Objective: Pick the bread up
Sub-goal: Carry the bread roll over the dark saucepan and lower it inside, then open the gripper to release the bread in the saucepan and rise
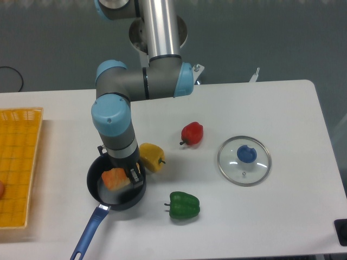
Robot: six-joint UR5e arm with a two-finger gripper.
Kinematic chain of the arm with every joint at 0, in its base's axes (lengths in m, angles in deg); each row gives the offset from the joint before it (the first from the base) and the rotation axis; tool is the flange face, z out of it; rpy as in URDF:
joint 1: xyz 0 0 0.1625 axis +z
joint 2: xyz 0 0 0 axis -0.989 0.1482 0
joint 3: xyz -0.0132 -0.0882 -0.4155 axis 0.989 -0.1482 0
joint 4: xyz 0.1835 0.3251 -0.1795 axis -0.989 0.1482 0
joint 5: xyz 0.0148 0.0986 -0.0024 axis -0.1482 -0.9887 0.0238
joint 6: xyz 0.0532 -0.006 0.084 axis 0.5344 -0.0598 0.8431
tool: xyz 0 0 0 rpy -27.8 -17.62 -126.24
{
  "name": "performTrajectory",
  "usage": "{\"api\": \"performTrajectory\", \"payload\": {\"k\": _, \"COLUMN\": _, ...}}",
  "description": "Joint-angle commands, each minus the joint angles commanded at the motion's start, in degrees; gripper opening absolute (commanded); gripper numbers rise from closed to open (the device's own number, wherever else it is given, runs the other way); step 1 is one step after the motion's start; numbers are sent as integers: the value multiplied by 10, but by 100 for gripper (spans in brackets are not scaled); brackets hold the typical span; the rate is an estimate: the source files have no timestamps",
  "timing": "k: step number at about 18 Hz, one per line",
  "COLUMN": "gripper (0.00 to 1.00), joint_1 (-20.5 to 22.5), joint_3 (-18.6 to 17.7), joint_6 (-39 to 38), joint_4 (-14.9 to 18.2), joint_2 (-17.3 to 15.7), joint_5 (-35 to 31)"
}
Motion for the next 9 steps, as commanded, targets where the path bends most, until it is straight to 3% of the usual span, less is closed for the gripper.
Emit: {"api": "performTrajectory", "payload": {"k": 9, "gripper": 100, "joint_1": -21, "joint_3": 6, "joint_6": -39, "joint_4": -2, "joint_2": 15, "joint_5": -9}}
